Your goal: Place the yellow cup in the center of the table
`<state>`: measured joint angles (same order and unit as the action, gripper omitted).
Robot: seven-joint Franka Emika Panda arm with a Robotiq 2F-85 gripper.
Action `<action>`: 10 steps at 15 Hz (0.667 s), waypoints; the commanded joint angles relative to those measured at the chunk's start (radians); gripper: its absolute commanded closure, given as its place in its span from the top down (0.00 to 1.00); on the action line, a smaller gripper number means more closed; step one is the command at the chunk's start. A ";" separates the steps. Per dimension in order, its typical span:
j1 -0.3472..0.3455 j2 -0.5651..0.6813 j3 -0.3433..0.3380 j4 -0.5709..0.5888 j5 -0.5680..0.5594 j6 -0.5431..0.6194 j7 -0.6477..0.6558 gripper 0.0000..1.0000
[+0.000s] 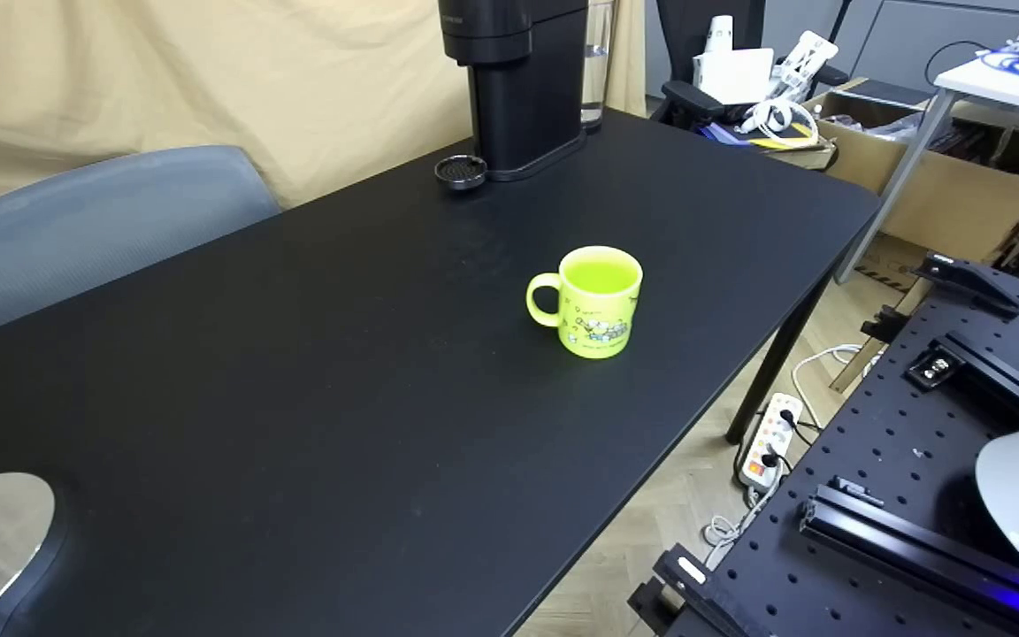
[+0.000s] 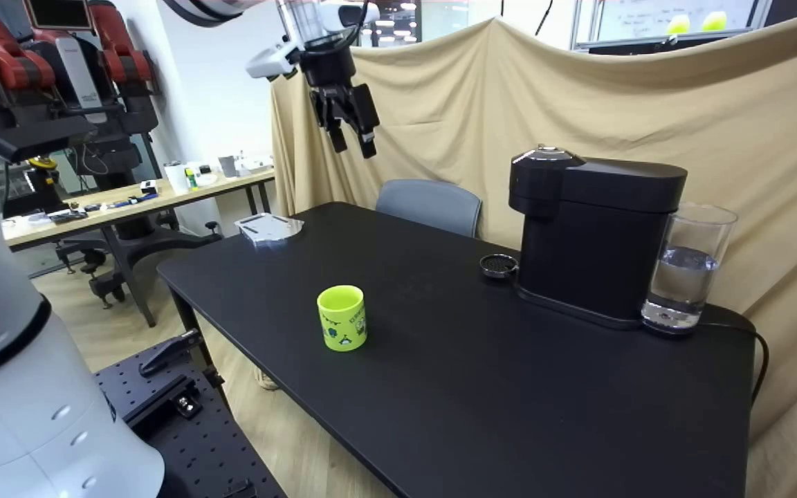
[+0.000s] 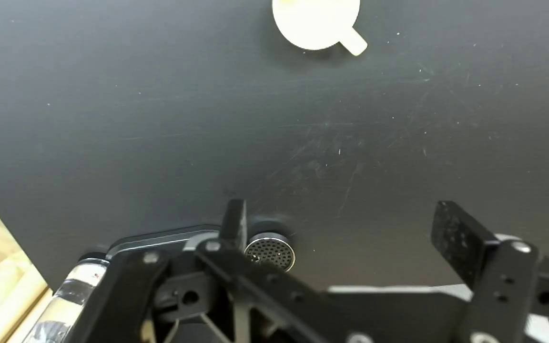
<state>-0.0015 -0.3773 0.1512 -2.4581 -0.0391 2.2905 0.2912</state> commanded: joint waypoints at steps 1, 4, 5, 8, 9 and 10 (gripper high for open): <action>0.021 -0.025 -0.002 -0.055 -0.009 0.059 -0.012 1.00; 0.055 -0.028 -0.009 -0.125 0.026 0.109 -0.062 1.00; 0.072 -0.022 -0.013 -0.152 0.044 0.116 -0.090 1.00; 0.129 -0.013 -0.028 -0.235 0.115 0.146 -0.195 1.00; 0.147 -0.003 -0.037 -0.257 0.137 0.156 -0.244 1.00; 0.168 0.014 -0.051 -0.272 0.165 0.163 -0.301 1.00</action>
<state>0.1089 -0.3746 0.1398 -2.6672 0.0592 2.4179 0.1111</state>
